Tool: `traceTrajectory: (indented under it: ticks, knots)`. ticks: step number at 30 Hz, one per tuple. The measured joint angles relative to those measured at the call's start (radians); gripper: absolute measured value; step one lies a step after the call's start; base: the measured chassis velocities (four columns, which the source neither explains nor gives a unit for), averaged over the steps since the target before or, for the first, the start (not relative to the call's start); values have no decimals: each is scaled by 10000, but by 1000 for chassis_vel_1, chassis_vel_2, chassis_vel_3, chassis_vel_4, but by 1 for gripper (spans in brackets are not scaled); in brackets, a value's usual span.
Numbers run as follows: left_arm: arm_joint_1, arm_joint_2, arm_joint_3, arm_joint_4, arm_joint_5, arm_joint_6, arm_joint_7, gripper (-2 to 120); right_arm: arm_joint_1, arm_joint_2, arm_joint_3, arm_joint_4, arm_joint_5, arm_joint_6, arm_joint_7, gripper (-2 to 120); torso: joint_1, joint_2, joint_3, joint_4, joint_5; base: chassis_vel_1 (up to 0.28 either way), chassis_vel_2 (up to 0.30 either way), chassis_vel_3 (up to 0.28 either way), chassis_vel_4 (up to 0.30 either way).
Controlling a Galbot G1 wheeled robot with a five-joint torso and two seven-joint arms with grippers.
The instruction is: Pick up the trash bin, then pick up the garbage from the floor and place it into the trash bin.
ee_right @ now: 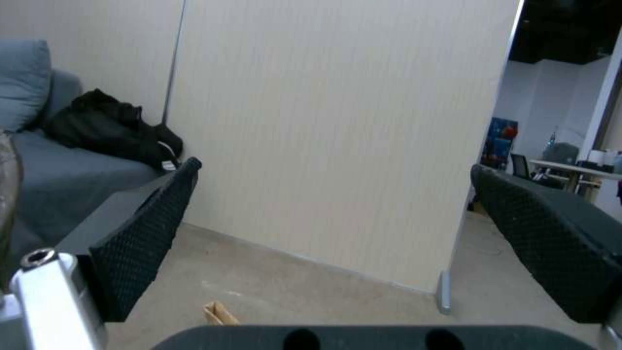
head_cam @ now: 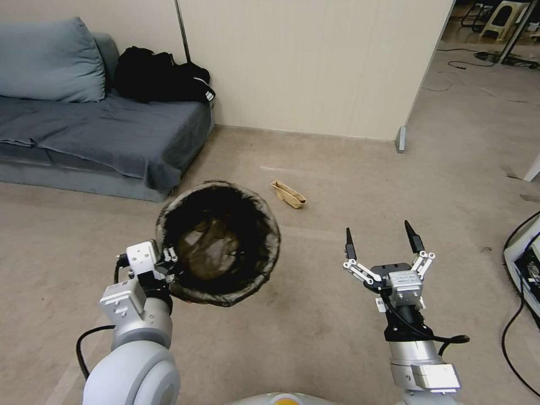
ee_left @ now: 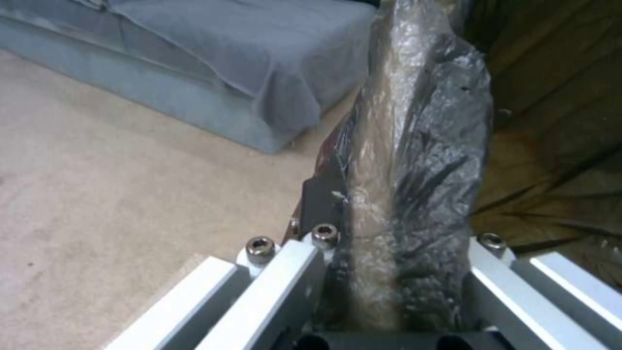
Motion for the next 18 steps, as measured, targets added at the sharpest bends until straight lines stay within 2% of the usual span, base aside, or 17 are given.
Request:
traceTrajectory:
  ticks: [18]
  knots:
    - [163,-215,15,68,281,-200,-128,1,116,0,3,-176,206,-29,56,100,-1,0,0,0,0,0,0,0,0]
